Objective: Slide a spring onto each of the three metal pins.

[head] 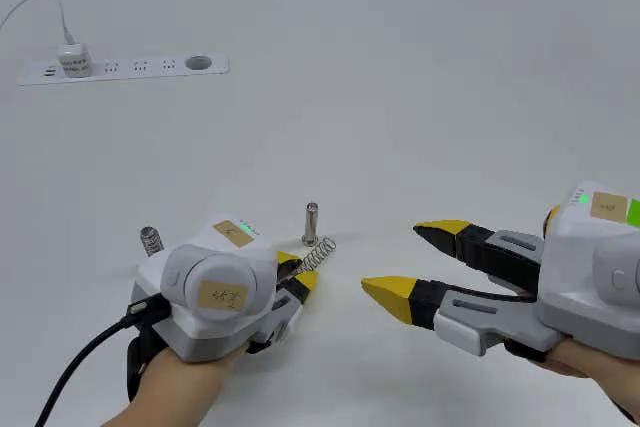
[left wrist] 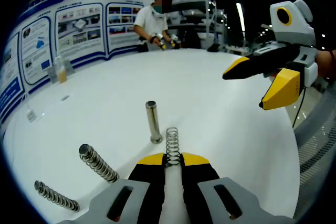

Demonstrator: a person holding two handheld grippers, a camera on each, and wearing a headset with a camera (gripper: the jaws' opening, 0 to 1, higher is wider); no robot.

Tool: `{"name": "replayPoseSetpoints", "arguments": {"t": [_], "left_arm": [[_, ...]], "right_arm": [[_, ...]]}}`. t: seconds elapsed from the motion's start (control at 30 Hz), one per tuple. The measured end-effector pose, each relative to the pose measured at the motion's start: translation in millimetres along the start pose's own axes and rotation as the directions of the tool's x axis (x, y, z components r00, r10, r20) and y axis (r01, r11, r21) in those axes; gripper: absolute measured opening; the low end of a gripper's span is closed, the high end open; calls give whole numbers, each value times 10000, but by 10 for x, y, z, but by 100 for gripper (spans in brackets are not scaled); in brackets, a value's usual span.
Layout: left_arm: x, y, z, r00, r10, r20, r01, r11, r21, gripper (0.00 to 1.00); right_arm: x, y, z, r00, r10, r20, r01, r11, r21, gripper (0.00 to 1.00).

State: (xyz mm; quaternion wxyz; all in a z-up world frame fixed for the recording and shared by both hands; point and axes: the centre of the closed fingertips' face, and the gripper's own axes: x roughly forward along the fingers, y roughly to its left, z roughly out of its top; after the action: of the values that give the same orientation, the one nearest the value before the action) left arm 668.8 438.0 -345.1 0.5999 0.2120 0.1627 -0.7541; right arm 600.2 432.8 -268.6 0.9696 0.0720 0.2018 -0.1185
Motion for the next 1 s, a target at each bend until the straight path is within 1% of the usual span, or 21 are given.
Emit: {"name": "replayPoseSetpoints", "arguments": {"t": [0.2,0.3,0.37,0.47,0.57,0.67,0.8,0.97,1.0], "left_arm": [[-11,-6,-6,10000,-82,-47,83,9998,205,10],[-37,-18,-14,9999,-117,-81,119,9996,251,10],[-84,-34,9,9999,-146,-40,147,9997,191,10],[-150,-46,70,9998,-134,168,130,9996,236,10],[-222,-31,132,9994,-6,354,-6,9994,346,10],[-309,-26,202,9980,58,635,-81,9993,356,10],[-407,-15,266,9961,124,877,-168,9986,504,10],[-539,-22,346,9919,200,1256,-260,9986,462,10],[-572,-29,369,9900,204,1397,-266,9987,429,10]], "right_arm": [[4,-10,26,10000,-51,47,51,10000,20,49],[5,-9,38,10000,-66,67,66,10000,67,49],[9,1,55,9999,-54,144,50,9997,231,49],[15,16,69,9998,-29,193,20,9991,435,49],[25,35,87,9998,-22,208,13,9991,429,48],[43,83,135,9995,87,311,-105,9982,593,48],[56,127,213,9987,207,461,-241,9970,732,47],[78,152,308,9970,328,702,-401,9936,1052,46],[86,157,325,9966,364,733,-445,9927,1121,46]]}}
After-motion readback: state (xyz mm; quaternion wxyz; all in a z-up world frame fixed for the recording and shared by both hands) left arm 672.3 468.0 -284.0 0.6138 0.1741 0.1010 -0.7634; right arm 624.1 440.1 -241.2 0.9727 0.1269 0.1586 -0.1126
